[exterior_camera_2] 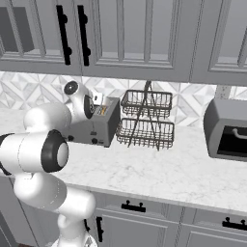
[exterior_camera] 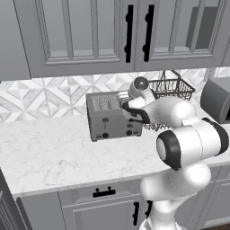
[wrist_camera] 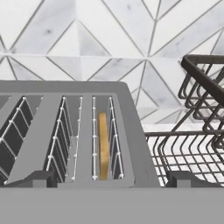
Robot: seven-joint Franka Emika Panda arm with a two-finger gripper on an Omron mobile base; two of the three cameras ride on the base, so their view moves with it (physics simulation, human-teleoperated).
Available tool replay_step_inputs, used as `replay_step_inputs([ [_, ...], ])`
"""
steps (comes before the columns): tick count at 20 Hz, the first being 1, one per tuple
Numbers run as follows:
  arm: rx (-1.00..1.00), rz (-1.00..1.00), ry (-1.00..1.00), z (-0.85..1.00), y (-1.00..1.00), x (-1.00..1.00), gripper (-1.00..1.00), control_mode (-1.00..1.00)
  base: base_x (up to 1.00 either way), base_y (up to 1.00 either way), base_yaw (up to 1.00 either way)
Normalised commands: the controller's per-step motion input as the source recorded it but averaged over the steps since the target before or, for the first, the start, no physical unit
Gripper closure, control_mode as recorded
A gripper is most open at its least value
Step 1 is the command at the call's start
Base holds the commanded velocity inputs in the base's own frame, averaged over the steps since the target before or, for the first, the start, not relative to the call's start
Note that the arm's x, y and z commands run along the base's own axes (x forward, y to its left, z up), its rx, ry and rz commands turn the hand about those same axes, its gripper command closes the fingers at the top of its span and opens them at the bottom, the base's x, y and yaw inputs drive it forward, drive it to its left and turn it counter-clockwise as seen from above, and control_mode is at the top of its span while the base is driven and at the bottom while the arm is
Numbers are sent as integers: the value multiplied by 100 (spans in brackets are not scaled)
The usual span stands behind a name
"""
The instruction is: Start the toaster. Once the lever pops up, take the bread to the plate on the dining counter.
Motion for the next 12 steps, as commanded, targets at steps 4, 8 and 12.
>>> replay_step_inputs([
  [4,0,0,0,0,0,0,-100,-100,0,0,0],
  [8,0,0,0,0,0,0,-100,-100,0,0,0],
  [12,0,0,3,-1,0,0,-100,-100,0,0,0],
])
